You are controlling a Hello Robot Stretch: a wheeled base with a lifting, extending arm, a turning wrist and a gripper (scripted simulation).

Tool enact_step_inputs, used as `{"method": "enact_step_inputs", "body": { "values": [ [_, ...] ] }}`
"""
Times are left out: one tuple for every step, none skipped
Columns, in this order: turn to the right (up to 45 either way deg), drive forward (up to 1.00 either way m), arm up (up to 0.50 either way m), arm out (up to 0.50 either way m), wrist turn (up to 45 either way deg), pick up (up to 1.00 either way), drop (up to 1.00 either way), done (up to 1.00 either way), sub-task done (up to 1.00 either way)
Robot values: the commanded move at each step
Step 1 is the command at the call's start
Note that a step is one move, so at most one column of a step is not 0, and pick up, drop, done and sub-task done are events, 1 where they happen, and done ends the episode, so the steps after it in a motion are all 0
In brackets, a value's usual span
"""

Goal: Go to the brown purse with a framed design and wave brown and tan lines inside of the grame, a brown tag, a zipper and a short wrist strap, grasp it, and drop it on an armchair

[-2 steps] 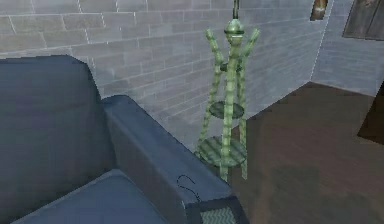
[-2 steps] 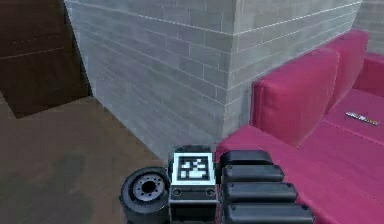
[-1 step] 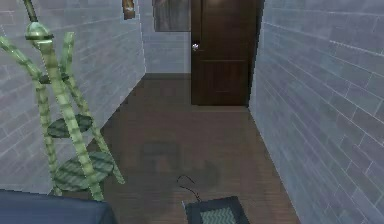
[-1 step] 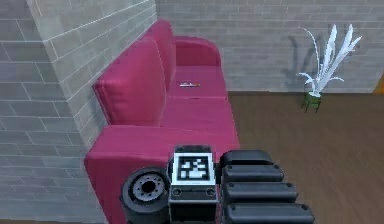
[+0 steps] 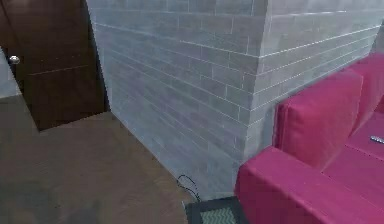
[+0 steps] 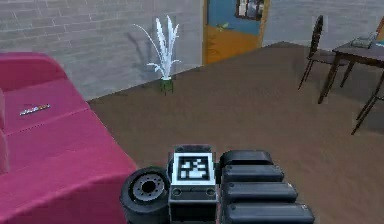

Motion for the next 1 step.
{"method": "enact_step_inputs", "body": {
  "values": [
    [-45.0,0.00,0.00,0.00,0.0,0.00,0.00,0.00,0.00]
  ]
}}
